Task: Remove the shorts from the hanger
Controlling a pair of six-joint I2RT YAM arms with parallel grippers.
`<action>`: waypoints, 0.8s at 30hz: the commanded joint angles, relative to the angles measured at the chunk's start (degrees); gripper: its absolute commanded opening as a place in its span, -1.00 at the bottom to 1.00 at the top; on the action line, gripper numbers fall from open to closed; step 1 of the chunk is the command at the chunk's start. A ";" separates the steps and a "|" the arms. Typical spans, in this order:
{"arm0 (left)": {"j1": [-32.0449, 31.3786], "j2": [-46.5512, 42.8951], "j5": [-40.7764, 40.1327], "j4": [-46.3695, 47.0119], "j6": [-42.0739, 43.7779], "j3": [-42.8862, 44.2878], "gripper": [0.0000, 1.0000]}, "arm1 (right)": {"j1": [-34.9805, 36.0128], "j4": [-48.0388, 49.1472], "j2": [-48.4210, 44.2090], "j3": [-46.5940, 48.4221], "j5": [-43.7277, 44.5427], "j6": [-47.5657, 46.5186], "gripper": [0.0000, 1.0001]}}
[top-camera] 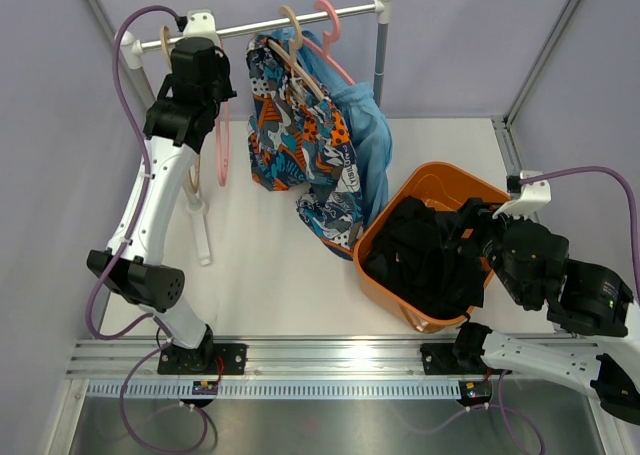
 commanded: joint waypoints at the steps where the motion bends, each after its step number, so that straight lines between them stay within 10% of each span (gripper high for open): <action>1: 0.43 -2.75 1.04 2.29 -0.27 -1.25 -0.56 | -0.33 0.24 0.49 -0.08 -0.90 0.85 0.41; 13: 0.17 -10.83 2.00 3.44 -0.19 -4.24 0.21 | -0.33 1.56 1.45 -0.87 -0.46 1.11 0.41; 24: -13.00 -18.84 -4.57 6.86 4.82 -4.16 0.35 | -0.33 4.11 2.68 -2.18 -0.02 0.94 0.42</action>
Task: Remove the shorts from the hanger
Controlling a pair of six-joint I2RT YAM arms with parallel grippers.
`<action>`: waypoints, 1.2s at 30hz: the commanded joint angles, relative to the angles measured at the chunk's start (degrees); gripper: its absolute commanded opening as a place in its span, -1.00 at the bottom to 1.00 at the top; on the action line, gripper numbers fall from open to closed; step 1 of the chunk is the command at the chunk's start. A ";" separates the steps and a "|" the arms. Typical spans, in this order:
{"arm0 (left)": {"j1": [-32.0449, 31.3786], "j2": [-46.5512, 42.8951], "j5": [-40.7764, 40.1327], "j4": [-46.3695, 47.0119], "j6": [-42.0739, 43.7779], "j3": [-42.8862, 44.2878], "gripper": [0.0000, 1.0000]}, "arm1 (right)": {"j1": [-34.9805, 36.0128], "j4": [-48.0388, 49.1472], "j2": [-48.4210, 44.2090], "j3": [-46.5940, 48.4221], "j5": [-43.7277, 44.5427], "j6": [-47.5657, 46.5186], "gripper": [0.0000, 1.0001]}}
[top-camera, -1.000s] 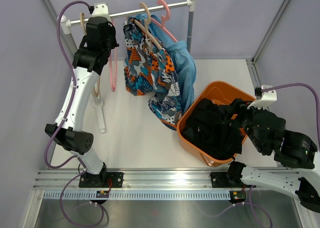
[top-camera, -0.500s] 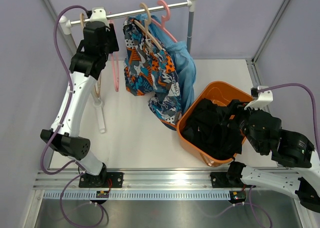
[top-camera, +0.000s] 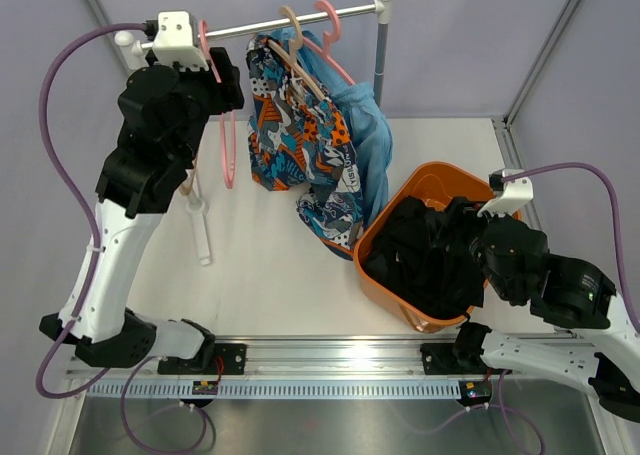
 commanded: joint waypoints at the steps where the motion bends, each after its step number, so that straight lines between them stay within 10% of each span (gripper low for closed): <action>1: -4.83 -1.49 -4.65 5.29 3.25 0.85 0.36 | -0.33 2.87 0.81 -0.61 0.31 0.21 0.42; 11: -15.57 8.88 -10.63 11.18 1.24 6.30 0.39 | -0.33 0.32 1.77 1.32 0.31 0.21 0.41; 36: -12.94 31.65 -19.87 15.58 -0.17 18.79 0.57 | -0.33 -9.61 -3.85 1.23 2.51 3.20 0.42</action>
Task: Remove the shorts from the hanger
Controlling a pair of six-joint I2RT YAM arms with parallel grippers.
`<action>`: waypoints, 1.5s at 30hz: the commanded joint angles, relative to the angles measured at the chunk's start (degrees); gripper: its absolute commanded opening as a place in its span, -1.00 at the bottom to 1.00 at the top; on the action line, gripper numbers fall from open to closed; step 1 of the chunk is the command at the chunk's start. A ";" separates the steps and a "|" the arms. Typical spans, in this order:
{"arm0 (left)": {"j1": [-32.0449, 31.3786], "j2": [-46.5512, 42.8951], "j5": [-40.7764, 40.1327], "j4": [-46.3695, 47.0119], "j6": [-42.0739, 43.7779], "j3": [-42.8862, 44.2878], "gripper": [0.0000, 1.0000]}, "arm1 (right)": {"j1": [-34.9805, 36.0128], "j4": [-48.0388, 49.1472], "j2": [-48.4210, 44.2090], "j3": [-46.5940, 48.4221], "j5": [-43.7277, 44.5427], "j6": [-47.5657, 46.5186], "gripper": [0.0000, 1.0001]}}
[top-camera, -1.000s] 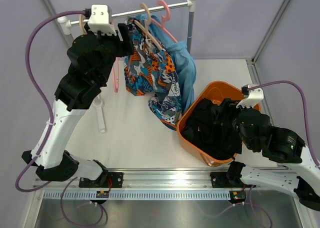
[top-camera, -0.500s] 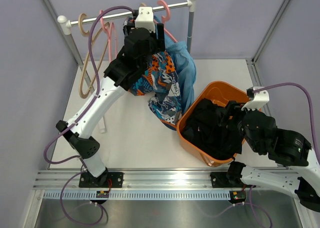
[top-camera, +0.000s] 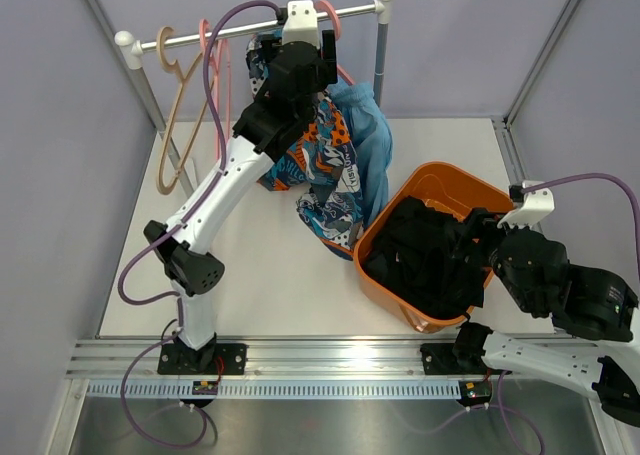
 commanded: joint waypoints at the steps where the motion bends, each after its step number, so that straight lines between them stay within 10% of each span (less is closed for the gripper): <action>1: 1.42 1.24 -1.88 1.64 -2.33 0.40 0.57 | -0.33 -0.70 0.06 0.49 1.39 0.65 0.42; 16: 7.66 4.23 6.47 -3.29 -8.76 0.75 0.57 | -0.33 -0.52 -1.35 -1.79 1.04 1.17 0.42; 31: 8.19 0.72 7.09 -6.54 -5.86 0.92 -0.96 | -0.33 0.62 -1.43 -3.11 0.43 1.26 0.42; 45: 7.58 -7.18 9.73 -6.36 -0.06 2.59 -1.00 | -0.24 3.26 -1.17 -4.61 0.25 0.64 0.42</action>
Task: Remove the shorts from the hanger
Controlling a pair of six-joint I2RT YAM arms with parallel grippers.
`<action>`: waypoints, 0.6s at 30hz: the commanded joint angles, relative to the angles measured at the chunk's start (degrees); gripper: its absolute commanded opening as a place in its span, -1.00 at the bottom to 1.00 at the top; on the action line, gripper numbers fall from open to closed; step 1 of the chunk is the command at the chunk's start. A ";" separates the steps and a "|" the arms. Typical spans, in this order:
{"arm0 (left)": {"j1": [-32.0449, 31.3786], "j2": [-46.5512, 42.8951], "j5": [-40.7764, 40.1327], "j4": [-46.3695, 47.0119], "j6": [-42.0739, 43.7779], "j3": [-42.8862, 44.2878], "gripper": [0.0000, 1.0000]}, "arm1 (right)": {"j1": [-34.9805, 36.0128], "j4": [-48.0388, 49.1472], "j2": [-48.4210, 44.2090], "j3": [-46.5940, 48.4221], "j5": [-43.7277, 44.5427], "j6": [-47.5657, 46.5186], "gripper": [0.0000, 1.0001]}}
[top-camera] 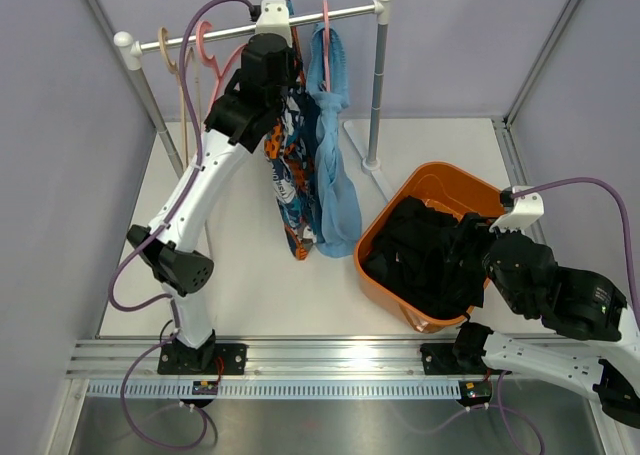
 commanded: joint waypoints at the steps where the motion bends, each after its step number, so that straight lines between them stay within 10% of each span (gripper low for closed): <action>1: -0.29 -5.77 0.96 3.54 2.48 3.51 -1.00 | -0.33 2.23 0.32 -0.30 0.34 0.10 0.43; 18: -4.23 -14.73 5.89 -15.52 2.65 1.85 -1.00 | -0.33 5.65 0.75 -0.57 -0.45 -2.01 0.43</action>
